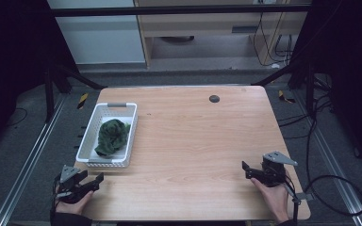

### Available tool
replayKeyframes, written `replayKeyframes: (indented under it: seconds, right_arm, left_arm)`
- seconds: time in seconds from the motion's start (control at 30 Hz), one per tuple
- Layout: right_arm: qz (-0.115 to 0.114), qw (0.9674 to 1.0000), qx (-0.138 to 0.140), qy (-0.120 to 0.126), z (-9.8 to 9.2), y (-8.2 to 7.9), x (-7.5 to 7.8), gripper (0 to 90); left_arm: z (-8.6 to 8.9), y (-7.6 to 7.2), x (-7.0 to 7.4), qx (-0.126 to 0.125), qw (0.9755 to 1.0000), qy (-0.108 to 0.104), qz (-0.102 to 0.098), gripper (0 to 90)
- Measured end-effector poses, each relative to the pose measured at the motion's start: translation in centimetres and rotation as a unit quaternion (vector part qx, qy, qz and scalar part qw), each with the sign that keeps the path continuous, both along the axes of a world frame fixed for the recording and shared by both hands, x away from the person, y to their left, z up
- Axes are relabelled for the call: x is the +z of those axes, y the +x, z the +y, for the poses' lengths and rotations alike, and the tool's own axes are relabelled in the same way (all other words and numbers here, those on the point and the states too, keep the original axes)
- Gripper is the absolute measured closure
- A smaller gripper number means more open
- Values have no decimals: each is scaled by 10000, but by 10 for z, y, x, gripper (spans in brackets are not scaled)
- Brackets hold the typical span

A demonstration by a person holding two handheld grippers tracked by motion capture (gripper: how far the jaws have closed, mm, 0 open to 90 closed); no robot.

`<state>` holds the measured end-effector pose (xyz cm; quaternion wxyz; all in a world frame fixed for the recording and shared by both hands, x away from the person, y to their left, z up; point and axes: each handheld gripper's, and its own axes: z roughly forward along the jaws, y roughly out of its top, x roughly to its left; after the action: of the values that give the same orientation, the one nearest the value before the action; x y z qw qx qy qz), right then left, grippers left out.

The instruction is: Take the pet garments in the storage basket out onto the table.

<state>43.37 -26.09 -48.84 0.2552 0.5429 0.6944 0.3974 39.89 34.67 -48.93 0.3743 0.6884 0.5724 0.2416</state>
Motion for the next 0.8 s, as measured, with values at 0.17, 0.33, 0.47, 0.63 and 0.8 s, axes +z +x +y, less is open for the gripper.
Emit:
replayKeyframes:
  seconds: [0.17, 0.33, 0.47, 0.63, 0.8]
  right_arm:
    - [-57, 10000, -29, 71, -3, -3, 2, 116]
    - [-67, 9999, -83, 79, -8, -6, 1, 117]
    - [-78, 9999, -89, 68, -6, -7, 2, 117]
    - [-91, 9999, -34, 49, -5, -8, 2, 117]
    - [-105, 9999, -42, 70, -6, -9, 2, 116]
  left_arm:
    - [-2, -2, 4, -33, 10000, -23, -47, 297]
    - [-2, -6, 10, -69, 9998, -79, -166, 296]
    - [0, -8, 16, -93, 9995, -153, -259, 293]
    - [1, -9, 20, -97, 9993, -198, -305, 290]
    - [1, -9, 31, -175, 9987, -238, -421, 287]
